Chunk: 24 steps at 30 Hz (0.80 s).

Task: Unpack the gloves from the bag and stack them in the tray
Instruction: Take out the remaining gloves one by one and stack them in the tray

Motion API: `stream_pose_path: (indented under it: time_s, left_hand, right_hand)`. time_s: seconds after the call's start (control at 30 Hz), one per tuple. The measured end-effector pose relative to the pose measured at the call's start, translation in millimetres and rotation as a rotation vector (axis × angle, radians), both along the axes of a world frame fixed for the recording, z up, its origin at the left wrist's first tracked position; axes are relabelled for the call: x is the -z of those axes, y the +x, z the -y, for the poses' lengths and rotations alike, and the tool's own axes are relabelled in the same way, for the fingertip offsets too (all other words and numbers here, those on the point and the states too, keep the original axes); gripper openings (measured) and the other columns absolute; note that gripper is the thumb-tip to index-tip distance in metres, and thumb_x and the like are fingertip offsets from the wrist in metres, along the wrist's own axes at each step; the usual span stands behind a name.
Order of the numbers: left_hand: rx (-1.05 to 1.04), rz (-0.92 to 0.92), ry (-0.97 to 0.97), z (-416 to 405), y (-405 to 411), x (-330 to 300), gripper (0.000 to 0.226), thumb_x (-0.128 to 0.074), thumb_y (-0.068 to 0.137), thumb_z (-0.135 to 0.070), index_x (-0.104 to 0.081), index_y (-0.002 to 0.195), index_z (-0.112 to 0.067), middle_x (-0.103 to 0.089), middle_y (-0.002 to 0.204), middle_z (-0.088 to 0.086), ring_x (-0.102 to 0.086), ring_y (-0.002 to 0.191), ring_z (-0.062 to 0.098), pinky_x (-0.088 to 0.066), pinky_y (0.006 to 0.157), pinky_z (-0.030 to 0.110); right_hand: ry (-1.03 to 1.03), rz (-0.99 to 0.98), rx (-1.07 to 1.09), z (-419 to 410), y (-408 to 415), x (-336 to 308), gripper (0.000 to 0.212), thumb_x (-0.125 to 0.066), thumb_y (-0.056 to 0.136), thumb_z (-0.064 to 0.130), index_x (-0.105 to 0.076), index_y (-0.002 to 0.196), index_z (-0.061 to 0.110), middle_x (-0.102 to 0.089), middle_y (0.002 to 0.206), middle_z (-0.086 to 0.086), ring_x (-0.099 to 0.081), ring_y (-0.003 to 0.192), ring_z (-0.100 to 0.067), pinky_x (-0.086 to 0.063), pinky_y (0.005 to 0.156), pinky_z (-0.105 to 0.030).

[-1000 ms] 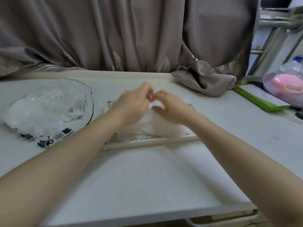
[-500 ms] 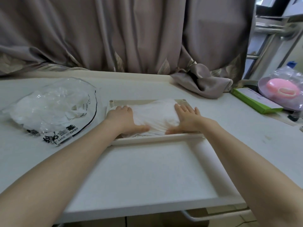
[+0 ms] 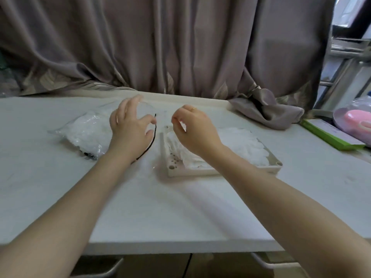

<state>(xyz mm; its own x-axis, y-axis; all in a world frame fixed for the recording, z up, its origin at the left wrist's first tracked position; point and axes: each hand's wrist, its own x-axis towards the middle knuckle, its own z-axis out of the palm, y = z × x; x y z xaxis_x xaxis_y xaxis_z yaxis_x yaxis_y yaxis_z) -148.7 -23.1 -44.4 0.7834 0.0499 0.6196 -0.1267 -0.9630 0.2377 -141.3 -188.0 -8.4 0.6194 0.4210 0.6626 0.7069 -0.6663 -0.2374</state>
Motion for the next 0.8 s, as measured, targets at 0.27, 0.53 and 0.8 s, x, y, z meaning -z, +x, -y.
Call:
stream_pose_path:
  time_s: [0.27,0.53,0.8]
  left_hand:
    - [-0.054,-0.368,-0.459,-43,3,9,0.053,-0.039,0.088,0.003,-0.042,0.139,-0.012,-0.038,0.147,0.01,-0.041,0.128,0.029,-0.034,0.103,0.034]
    - [0.107,-0.198,-0.582,-34,6,8,0.057,-0.041,0.083,0.003,-0.043,0.137,-0.014,-0.052,0.134,0.0,-0.055,0.112,0.026,-0.043,0.097,0.037]
    - [0.216,-0.305,-0.41,-20,11,15,0.05,-0.048,0.085,0.002,-0.043,0.134,-0.008,-0.033,0.146,0.006,-0.037,0.13,0.022,-0.026,0.088,0.016]
  right_hand:
    - [-0.489,-0.44,0.081,-98,21,30,0.037,-0.041,0.094,0.003,-0.049,0.13,0.007,-0.049,0.131,-0.013,-0.051,0.114,-0.028,-0.04,0.081,-0.029]
    - [-0.617,-0.503,0.143,-112,54,53,0.026,-0.042,0.09,0.009,-0.056,0.111,0.004,-0.055,0.12,-0.014,-0.051,0.112,-0.035,-0.037,0.086,-0.036]
    - [0.31,-0.686,0.058,-88,57,39,0.03,-0.039,0.081,-0.009,-0.063,0.084,0.009,-0.065,0.078,-0.005,-0.059,0.069,-0.017,-0.044,0.062,-0.025]
